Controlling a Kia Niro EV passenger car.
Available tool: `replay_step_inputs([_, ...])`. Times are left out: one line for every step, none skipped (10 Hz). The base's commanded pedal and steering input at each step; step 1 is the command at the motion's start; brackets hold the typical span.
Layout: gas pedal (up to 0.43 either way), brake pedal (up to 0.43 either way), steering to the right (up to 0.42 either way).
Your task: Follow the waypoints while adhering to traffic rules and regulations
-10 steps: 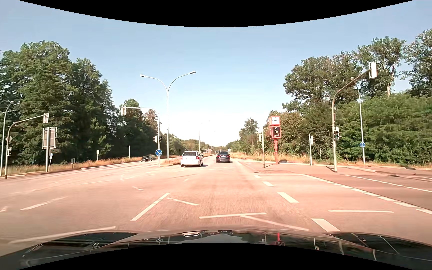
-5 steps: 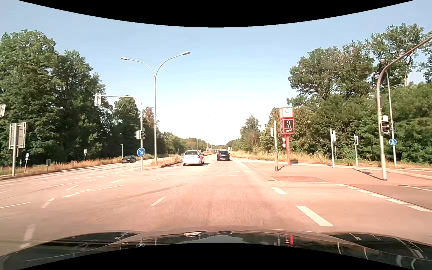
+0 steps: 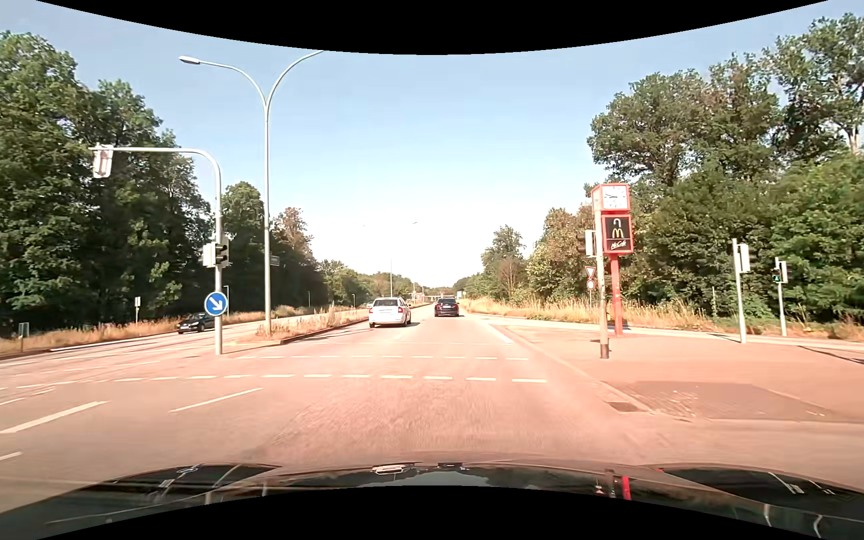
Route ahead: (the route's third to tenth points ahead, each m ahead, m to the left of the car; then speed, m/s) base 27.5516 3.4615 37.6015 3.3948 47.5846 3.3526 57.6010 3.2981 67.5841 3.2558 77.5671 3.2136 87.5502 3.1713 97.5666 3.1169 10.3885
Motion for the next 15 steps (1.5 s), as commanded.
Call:
replay_step_inputs([0.228,0.0,-0.002])
replay_step_inputs([0.228,0.0,-0.002])
replay_step_inputs([0.228,0.0,-0.002])
replay_step_inputs([0.228,0.0,-0.002])
replay_step_inputs([0.22,0.0,-0.002])
replay_step_inputs([0.22,0.0,-0.002])
replay_step_inputs([0.22,0.0,-0.002])
replay_step_inputs([0.22,0.0,-0.002])
replay_step_inputs([0.22,0.0,-0.002])
replay_step_inputs([0.22,0.0,-0.002])
replay_step_inputs([0.22,0.0,-0.002])
replay_step_inputs([0.22,0.0,-0.002])
replay_step_inputs([0.22,0.0,-0.002])
replay_step_inputs([0.22,0.0,-0.002])
replay_step_inputs([0.22,0.0,-0.002])
